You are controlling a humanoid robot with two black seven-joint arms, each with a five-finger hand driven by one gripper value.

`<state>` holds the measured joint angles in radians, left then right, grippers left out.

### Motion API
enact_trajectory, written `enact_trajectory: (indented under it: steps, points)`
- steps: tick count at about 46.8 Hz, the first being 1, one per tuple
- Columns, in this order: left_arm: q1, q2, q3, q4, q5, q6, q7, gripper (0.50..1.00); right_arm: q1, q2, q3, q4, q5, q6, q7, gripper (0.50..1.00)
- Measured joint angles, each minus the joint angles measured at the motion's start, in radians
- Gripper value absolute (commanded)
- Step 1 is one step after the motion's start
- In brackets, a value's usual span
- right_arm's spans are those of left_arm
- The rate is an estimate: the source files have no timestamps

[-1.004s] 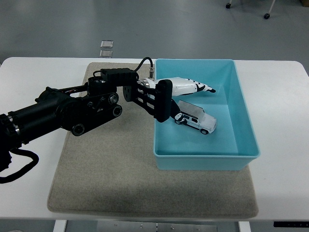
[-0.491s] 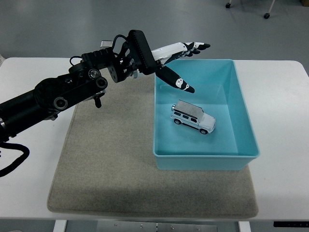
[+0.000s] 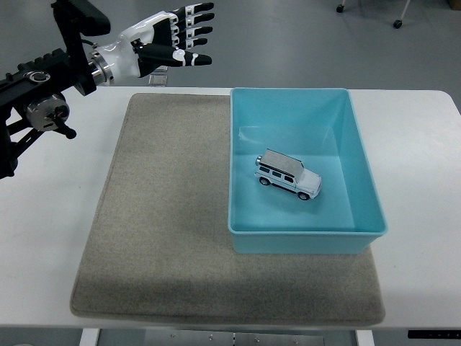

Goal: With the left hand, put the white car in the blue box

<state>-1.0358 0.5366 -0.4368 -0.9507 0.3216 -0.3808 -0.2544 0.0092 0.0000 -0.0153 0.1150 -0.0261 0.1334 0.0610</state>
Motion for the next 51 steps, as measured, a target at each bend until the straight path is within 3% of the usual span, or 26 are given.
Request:
enact_trajectory:
  steps: [7,21,36,51]
  points:
    - [0.042,0.049,-0.004,0.014,-0.112,-0.078,0.009,0.999,0.000,0.000,0.000,0.000,0.000,0.000,0.000,0.936]
    - [0.122,0.055,-0.005,0.122,-0.352,-0.226,0.047,0.999,0.000,0.000,0.000,0.000,0.000,0.000,0.000,0.936]
    - [0.195,0.062,-0.006,0.136,-0.607,-0.230,0.110,0.999,0.000,0.000,0.000,0.000,0.000,0.000,0.000,0.936]
    - [0.198,0.059,-0.006,0.133,-0.640,-0.230,0.160,0.999,0.000,0.000,0.000,0.000,0.000,0.000,0.000,0.936]
